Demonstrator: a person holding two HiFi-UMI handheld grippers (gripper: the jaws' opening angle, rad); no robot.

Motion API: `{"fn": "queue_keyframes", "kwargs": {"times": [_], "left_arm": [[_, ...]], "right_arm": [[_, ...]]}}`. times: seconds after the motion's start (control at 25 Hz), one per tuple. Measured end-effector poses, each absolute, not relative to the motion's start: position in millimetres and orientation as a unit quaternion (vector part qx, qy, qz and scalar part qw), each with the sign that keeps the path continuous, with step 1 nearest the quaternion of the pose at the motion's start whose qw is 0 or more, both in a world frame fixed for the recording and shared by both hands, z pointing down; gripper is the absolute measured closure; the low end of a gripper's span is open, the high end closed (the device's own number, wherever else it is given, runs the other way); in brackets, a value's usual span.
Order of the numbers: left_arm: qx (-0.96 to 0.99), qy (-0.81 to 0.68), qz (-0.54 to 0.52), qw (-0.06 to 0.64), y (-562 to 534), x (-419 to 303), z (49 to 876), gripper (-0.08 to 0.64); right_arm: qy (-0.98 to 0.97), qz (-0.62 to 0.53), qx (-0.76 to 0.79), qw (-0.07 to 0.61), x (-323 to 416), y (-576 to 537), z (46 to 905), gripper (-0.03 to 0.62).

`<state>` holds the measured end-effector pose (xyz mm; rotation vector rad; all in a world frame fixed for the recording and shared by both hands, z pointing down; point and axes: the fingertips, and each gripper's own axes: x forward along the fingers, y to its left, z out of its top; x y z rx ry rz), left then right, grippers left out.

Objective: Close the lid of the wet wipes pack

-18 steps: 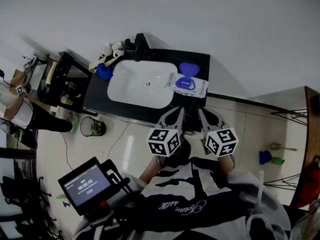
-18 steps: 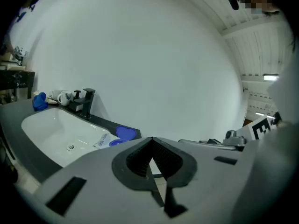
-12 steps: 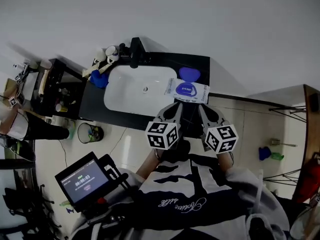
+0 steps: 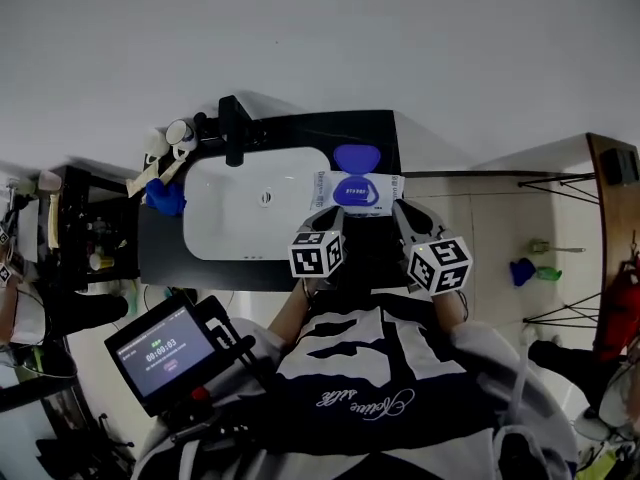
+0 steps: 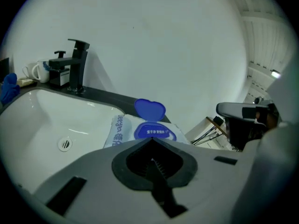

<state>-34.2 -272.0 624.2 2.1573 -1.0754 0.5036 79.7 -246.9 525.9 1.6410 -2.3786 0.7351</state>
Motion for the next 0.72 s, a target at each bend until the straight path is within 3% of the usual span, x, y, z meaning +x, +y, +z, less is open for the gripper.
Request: {"fn": "queue_keyframes", "kwargs": {"times": [0.72], "left_arm": [[0.81,-0.343,0.237,0.413,-282,-43,675,0.561]], "right_arm": [[-0.792,0.262,0.513,0.203,112,-380,610,0.594]]}}
